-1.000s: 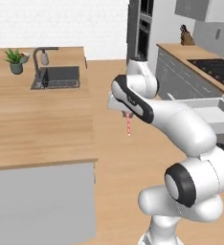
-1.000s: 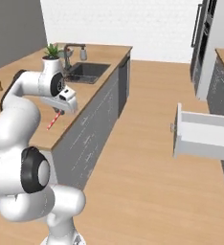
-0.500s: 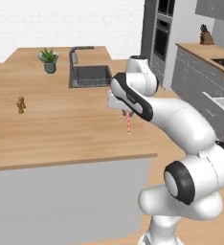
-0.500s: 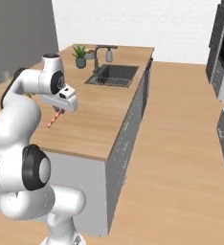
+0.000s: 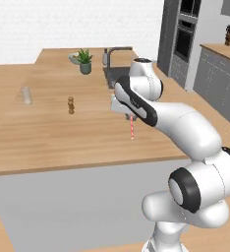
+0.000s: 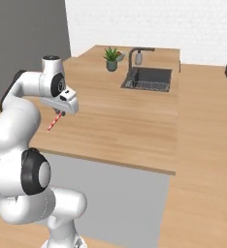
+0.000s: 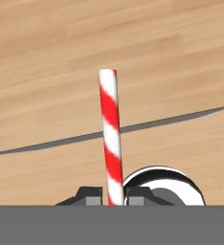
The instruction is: Take a straw from the drawer in front and place it inside the glass cup on the dining counter.
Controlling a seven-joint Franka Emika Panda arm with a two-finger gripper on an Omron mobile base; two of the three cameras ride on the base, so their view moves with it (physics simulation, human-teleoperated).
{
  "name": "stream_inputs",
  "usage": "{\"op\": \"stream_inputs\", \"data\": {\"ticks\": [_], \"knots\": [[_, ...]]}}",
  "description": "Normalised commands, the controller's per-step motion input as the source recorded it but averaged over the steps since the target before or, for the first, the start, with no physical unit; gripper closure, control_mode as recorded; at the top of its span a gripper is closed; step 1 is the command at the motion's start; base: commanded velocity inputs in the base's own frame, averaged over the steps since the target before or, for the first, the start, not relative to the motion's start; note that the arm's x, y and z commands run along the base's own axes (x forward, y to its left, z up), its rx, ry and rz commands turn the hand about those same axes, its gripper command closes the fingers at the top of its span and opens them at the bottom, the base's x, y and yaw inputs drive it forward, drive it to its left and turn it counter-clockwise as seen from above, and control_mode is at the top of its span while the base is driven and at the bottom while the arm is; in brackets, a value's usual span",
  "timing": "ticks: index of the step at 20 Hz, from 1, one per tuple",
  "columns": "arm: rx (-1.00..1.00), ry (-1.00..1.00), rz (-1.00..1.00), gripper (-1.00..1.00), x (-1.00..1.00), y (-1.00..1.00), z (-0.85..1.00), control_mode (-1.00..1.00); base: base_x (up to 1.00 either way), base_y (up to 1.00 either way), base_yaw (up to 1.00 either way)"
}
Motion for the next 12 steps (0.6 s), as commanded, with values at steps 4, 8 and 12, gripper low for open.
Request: {"op": "stream_inputs", "data": {"ticks": [4,8,12], "knots": [[0.0,0.0,0.0,1.0,0.0,0.0,0.0,1.0,0.0,1.0,-0.04],[0.0,0.0,0.0,1.0,0.0,0.0,0.0,1.0,0.02,1.0,-0.1],[0.0,0.0,0.0,1.0,0.0,0.0,0.0,1.0,0.04,1.0,-0.17]]}}
